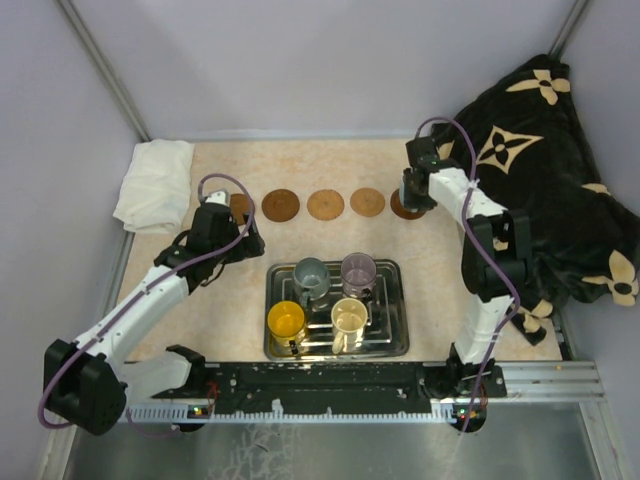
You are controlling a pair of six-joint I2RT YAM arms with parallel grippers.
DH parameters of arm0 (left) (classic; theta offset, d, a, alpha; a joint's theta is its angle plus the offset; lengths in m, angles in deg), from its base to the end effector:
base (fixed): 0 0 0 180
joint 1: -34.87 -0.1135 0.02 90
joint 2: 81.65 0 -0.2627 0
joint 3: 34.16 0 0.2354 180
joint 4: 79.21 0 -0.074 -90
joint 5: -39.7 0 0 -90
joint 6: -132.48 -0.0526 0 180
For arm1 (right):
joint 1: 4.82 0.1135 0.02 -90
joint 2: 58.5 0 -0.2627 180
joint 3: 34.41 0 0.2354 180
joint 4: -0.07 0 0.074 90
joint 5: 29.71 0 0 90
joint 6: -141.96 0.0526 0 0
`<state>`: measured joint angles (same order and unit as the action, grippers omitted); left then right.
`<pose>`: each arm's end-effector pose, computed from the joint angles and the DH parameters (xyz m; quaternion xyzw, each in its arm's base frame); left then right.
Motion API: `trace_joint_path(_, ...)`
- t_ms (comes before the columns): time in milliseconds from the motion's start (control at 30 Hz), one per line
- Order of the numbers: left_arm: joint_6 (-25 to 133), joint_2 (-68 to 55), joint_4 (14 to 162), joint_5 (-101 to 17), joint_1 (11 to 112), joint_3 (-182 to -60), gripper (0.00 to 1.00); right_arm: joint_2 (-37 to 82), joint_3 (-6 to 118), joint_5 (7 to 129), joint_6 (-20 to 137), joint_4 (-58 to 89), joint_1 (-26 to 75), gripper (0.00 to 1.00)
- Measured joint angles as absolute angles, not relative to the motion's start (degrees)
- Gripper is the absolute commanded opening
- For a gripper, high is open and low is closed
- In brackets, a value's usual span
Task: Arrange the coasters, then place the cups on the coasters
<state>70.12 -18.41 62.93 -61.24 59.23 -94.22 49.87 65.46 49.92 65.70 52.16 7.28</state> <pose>0.2150 -0.0864 0.2525 -0.0654 0.9045 -0.1028 0.4088 0.3905 0.0740 0.2185 0.0367 0.9629 -0.0287 0.2659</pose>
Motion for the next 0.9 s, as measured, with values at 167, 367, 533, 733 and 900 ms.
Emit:
trace_joint_path(167,70.1,-18.5,62.9,-61.2,59.2,-94.2,1.00,49.4,65.5,49.8,65.7,52.1,7.3,0.44)
trace_joint_path(367,70.1,-18.8,62.9,-61.2,59.2,-94.2,1.00,49.1,65.4,49.6,65.7,52.1,7.3,0.49)
trace_joint_path(533,70.1,-19.0,62.9,-61.2,59.2,-94.2,1.00,47.5,63.6,48.9,65.7,52.0,7.3,0.51)
trace_joint_path(733,70.1,-19.0,62.9,-61.1,59.2,-94.2,1.00,41.8,59.5,47.6,66.2,52.2,7.5,0.51)
trace_joint_path(900,70.1,-19.0,62.9,-60.8,59.2,-94.2,1.00,32.5,54.7,46.8,66.7,52.1,8.6,0.53)
